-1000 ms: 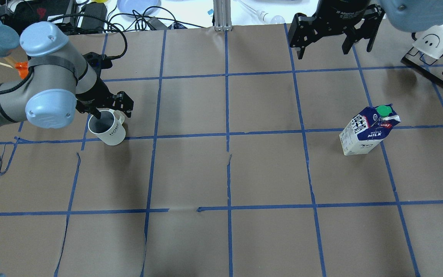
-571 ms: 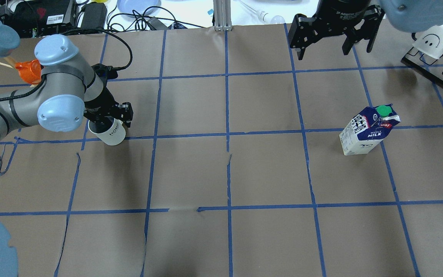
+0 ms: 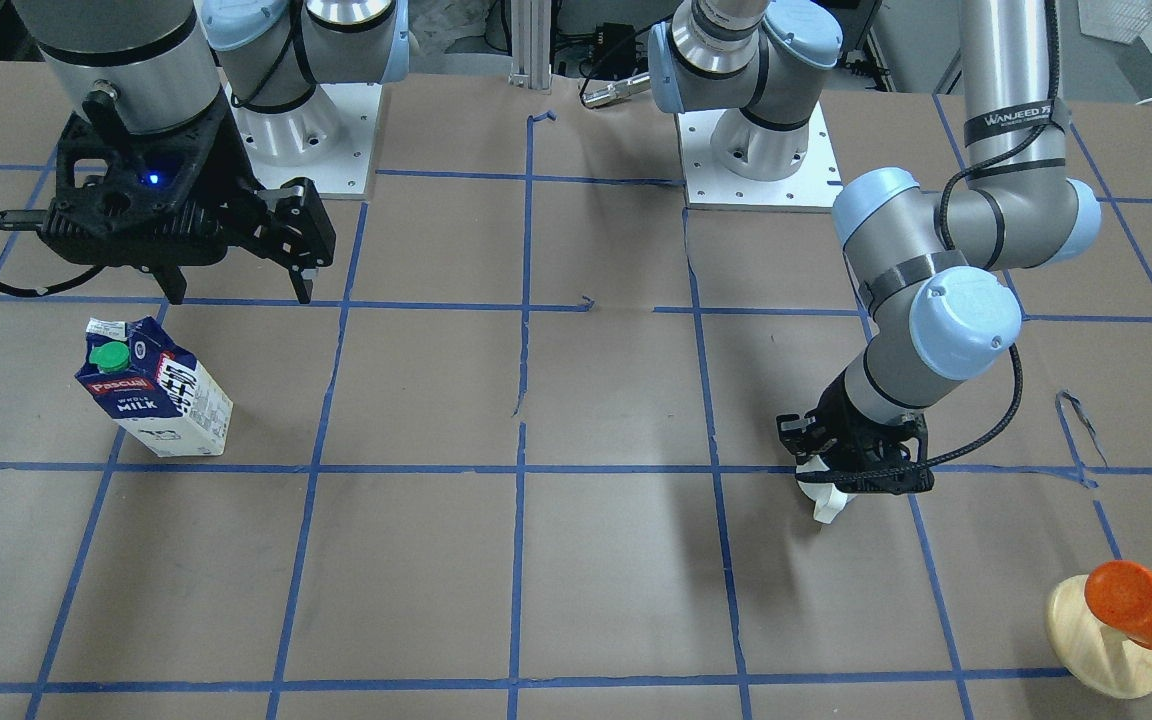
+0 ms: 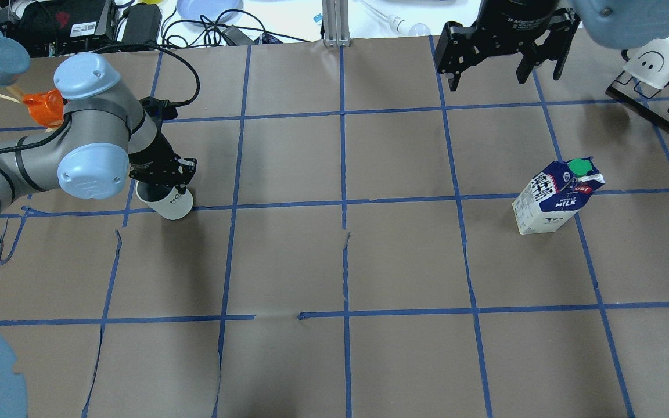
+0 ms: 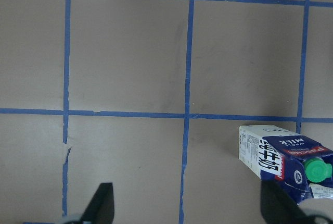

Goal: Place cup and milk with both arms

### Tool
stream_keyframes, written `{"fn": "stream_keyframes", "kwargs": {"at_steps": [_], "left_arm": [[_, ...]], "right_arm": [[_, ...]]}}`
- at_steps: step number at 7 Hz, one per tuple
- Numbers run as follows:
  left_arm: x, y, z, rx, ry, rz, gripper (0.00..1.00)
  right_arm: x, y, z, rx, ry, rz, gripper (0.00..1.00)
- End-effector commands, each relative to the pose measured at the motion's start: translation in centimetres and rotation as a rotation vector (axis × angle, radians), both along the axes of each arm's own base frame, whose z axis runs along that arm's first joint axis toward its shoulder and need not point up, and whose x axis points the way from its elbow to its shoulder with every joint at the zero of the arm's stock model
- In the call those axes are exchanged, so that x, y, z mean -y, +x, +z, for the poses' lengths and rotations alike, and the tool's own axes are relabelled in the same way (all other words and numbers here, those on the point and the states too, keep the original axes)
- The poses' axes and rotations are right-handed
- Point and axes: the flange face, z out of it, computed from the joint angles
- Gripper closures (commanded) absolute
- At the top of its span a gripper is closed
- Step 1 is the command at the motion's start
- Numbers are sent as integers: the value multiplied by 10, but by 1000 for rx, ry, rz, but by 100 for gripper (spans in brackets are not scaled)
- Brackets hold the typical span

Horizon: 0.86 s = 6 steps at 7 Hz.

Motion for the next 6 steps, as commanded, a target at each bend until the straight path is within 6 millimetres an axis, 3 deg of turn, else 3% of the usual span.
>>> {"fn": "stream_keyframes", "kwargs": {"at_steps": [1, 2, 3, 4, 6], "left_arm": [[14, -21, 46, 24, -52, 45, 94], [24, -63, 69, 13, -87, 59, 95], [29, -111, 77, -5, -103, 86, 95], [33, -136, 78, -26, -109, 84, 95], [24, -199, 54, -48, -86, 105, 96]], "right_arm": [[0, 0, 0, 0, -1, 0, 0], [0, 0, 0, 0, -3, 0, 0], [0, 0, 0, 0, -3, 0, 0], [0, 0, 0, 0, -3, 0, 0], [0, 0, 0, 0, -3, 0, 0]]}}
